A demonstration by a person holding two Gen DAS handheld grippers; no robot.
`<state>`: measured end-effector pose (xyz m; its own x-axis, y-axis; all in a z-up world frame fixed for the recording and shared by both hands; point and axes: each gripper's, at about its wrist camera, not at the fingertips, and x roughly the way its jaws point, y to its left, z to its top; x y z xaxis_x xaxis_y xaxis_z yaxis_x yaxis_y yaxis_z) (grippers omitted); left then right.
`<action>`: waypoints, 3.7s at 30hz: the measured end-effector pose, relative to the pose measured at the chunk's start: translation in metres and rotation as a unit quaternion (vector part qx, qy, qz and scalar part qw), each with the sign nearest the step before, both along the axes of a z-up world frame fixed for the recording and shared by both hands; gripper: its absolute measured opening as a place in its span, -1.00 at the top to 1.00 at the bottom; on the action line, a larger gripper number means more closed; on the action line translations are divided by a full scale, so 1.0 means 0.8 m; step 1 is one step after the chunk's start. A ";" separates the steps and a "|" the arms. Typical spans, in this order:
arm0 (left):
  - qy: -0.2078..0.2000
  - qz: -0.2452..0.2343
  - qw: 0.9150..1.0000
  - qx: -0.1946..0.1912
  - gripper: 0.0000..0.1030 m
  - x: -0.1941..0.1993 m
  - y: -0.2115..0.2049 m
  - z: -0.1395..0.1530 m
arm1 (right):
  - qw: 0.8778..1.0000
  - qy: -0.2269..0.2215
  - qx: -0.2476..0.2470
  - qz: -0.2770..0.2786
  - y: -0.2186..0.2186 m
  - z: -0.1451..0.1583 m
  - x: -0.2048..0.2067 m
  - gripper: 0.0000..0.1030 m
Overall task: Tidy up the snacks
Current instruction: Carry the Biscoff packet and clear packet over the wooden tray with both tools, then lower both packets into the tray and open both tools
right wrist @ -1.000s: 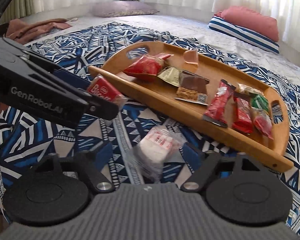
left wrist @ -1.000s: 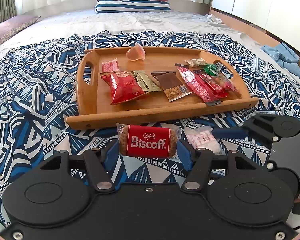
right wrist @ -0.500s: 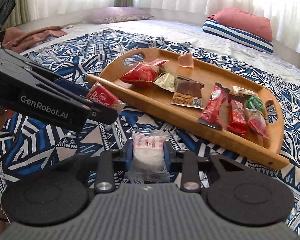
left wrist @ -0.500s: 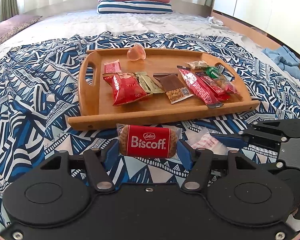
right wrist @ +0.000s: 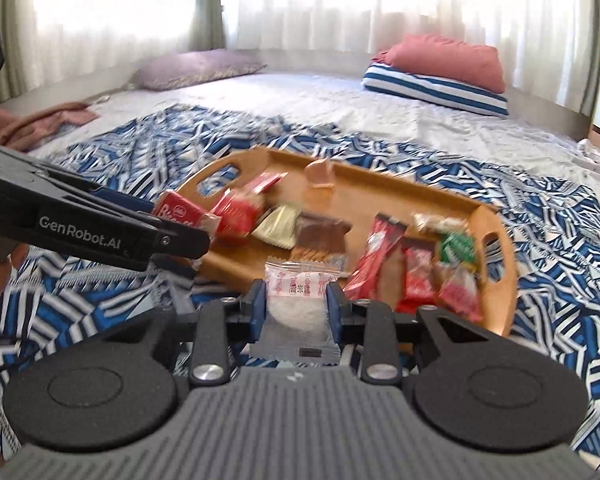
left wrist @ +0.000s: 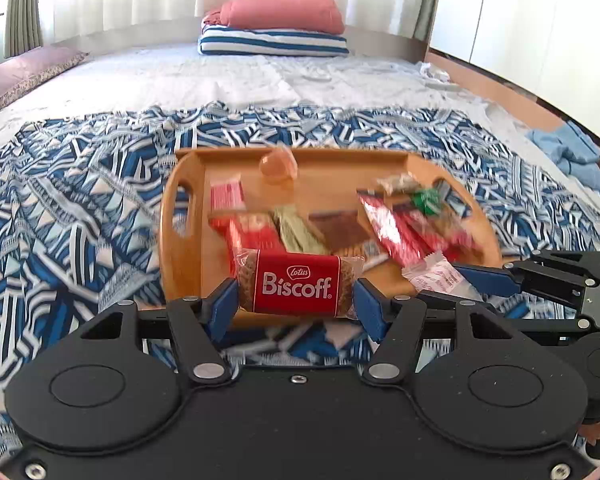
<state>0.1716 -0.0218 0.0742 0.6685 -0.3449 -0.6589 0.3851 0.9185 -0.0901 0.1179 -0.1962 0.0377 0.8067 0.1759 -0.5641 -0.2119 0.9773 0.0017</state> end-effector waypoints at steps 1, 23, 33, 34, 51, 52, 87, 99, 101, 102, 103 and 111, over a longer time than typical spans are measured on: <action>-0.003 0.001 1.000 -0.001 -0.18 0.005 -0.002 0.003 | 1.000 -0.002 0.001 -0.005 -0.003 0.003 0.004 0.29; 0.040 0.026 0.999 -0.011 -0.18 0.159 -0.049 0.004 | 0.997 0.016 0.036 -0.073 -0.051 0.018 0.138 0.27; 0.069 0.057 0.996 -0.018 -0.18 0.204 -0.055 -0.028 | 0.994 0.038 0.036 -0.093 -0.055 0.001 0.192 0.25; 0.070 0.058 0.996 -0.016 -0.18 0.207 -0.056 -0.031 | 0.994 0.042 0.039 -0.098 -0.059 -0.001 0.198 0.25; 0.076 0.068 0.995 -0.009 -0.18 0.239 -0.068 -0.058 | 0.987 0.082 0.055 -0.129 -0.083 -0.026 0.257 0.25; 0.076 0.068 0.995 -0.008 -0.18 0.240 -0.068 -0.059 | 0.987 0.082 0.054 -0.129 -0.082 -0.027 0.258 0.25; 0.057 0.047 0.997 0.038 -0.19 0.245 -0.084 -0.070 | 0.990 0.083 0.022 -0.110 -0.070 -0.045 0.280 0.32; 0.051 0.049 0.996 0.051 -0.23 0.244 -0.088 -0.070 | 0.989 0.086 0.043 -0.113 -0.078 -0.044 0.277 0.09; 0.051 0.050 0.996 0.053 -0.27 0.244 -0.088 -0.070 | 0.989 0.080 0.049 -0.112 -0.079 -0.043 0.274 0.08; 0.050 0.050 0.996 0.055 -0.28 0.244 -0.088 -0.071 | 0.989 0.079 0.051 -0.112 -0.079 -0.043 0.272 0.08; 0.049 0.051 0.996 0.058 -0.28 0.243 -0.088 -0.071 | 0.989 0.077 0.053 -0.112 -0.080 -0.042 0.270 0.08; 0.053 0.058 0.995 0.054 -0.49 0.239 -0.084 -0.067 | 0.989 0.069 0.058 -0.114 -0.081 -0.031 0.262 -0.02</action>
